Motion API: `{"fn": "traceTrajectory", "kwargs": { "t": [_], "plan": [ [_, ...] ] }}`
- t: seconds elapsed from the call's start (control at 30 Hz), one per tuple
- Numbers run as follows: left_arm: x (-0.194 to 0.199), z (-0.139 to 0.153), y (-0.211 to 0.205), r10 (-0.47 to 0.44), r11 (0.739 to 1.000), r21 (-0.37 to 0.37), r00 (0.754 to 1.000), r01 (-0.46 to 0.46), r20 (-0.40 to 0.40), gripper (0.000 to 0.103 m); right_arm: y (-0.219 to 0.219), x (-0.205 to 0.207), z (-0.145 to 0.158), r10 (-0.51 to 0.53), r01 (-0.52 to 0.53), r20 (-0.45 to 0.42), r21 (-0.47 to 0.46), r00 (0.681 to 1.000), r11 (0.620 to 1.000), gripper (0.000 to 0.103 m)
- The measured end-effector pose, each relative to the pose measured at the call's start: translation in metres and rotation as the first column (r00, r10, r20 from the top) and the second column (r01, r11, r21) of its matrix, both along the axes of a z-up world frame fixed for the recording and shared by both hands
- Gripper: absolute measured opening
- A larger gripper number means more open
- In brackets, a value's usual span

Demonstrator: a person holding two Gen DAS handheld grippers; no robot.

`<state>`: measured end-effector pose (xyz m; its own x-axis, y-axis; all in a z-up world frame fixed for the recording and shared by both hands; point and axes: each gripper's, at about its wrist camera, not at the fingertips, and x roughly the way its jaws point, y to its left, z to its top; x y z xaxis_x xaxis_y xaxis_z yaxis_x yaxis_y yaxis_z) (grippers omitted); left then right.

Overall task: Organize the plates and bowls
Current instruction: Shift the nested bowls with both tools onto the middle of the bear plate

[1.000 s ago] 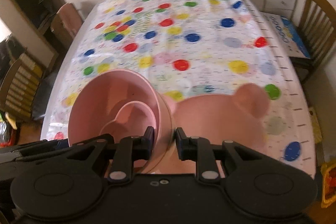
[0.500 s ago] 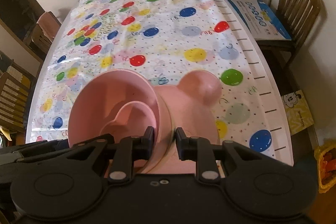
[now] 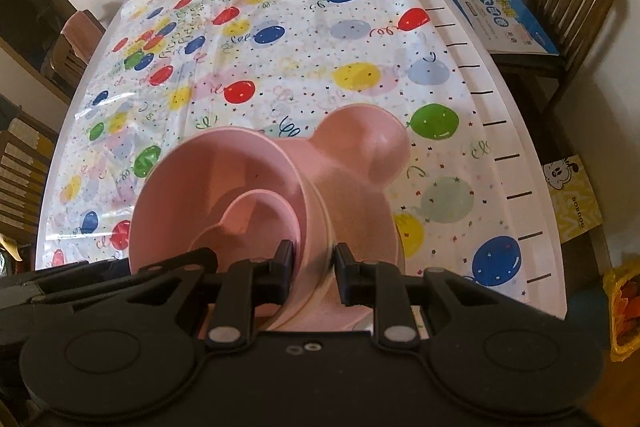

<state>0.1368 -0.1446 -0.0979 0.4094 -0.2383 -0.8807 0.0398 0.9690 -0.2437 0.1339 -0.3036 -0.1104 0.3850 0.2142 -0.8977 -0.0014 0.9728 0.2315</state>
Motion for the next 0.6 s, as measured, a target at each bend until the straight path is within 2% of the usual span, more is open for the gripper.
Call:
{"fn": "traceTrajectory", "kwargs": {
  "t": [0.6],
  "plan": [
    [0.003,-0.012,0.004,0.005,1.000,0.005,1.000,-0.005,-0.004,0.030,0.005,0.003,-0.013,0.010,-0.011,-0.016,-0.004,1.000,1.000,0.021]
  ]
}}
